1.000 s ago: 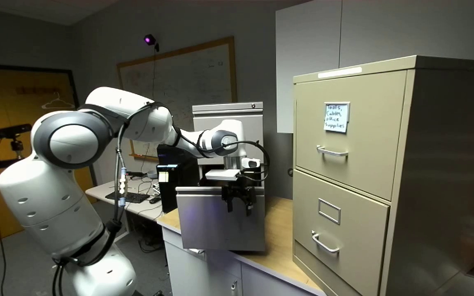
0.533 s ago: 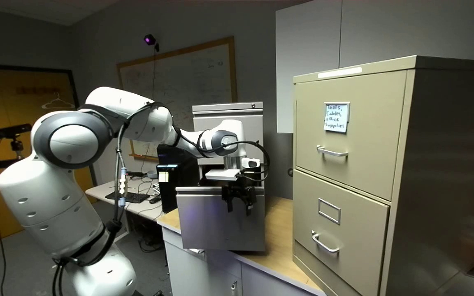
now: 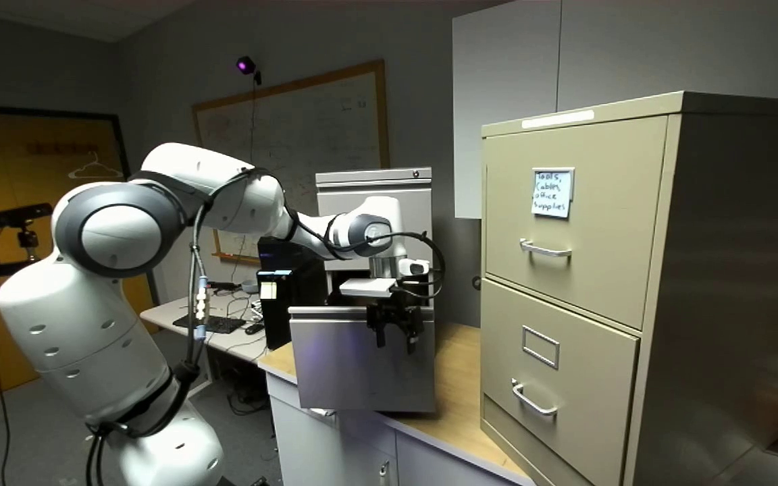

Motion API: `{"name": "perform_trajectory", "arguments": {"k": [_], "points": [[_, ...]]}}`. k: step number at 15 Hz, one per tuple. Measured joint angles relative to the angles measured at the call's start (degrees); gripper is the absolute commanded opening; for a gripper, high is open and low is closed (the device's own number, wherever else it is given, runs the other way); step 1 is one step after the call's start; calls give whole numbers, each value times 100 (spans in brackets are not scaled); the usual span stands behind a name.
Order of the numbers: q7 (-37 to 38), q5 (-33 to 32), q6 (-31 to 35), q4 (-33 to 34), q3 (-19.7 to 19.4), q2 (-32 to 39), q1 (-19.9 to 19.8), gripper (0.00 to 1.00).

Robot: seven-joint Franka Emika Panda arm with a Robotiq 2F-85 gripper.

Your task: Close the bottom drawer of the white file cabinet

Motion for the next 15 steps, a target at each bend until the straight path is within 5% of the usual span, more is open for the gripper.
{"name": "perform_trajectory", "arguments": {"k": [1,4,10,15], "points": [[0,22,70,10,-38,4,-1,75],[-36,244,239,46,-202,62,-2,52],[-721,1738,312,189,-616,375,-1,5],[-1543,3506,512,451,-881,543,-2,5]]}}
